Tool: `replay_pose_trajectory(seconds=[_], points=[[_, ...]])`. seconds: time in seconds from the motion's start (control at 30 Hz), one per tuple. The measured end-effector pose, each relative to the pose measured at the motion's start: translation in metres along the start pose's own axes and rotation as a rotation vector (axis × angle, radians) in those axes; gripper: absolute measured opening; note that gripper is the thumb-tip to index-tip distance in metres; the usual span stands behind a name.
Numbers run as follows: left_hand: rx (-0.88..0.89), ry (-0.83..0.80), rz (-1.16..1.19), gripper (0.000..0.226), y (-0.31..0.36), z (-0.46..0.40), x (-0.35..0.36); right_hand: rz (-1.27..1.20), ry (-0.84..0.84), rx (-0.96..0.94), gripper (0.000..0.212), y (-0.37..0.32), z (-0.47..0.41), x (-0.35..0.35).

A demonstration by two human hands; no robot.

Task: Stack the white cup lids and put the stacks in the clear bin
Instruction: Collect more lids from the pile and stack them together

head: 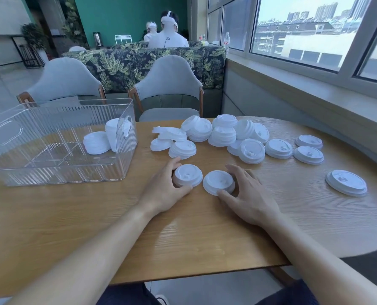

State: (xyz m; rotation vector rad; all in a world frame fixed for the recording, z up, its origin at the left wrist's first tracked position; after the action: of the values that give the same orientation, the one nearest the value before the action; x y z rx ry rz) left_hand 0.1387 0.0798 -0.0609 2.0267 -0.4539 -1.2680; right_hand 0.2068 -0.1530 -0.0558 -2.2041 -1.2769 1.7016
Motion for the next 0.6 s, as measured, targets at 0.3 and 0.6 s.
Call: replay_pose_trajectory(seconds=[0.3, 0.6], points=[[0.046, 0.103, -0.063, 0.083, 0.0012, 0.0031, 0.0007, 0.019, -0.003, -0.003, 0.069, 0.0008, 0.0001, 0.0002], [0.014, 0.120, -0.038, 0.080, 0.0005, -0.0003, 0.0009, 0.052, -0.009, -0.011, 0.051, -0.0033, 0.0012, -0.0013]])
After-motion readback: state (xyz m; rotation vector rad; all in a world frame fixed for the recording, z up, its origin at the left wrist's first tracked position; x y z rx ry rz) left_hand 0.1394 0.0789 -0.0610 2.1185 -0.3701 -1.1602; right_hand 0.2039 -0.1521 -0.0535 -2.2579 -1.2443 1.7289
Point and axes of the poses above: each hand's wrist, its own z-axis away from the middle knuckle, its own x-axis out of the palm, y = z × x, the point moved 3 cm from there along -z, towards the middle knuckle, and after that the axes turned 8 degrees about y, right-handed, at the moved point
